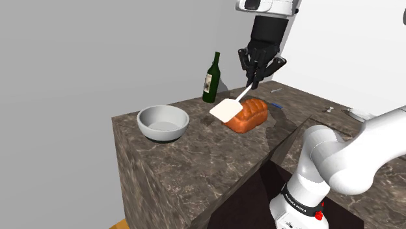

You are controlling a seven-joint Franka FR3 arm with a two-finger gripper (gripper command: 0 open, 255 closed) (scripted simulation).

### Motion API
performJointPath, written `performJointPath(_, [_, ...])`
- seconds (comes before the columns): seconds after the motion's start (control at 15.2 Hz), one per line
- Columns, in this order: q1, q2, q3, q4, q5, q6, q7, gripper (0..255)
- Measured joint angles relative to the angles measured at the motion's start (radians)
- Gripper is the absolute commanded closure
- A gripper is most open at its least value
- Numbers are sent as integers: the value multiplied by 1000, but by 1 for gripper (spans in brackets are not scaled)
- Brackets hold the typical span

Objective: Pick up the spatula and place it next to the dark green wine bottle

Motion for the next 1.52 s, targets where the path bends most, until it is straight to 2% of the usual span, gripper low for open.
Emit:
performJointPath(0.92, [-3, 98, 5, 265, -1, -167, -3, 255])
performJointPath(1.19, [-14, 135, -51, 290, -36, -152, -70, 255])
performJointPath(1.52, [-38, 215, -156, 361, -91, -132, -201, 255])
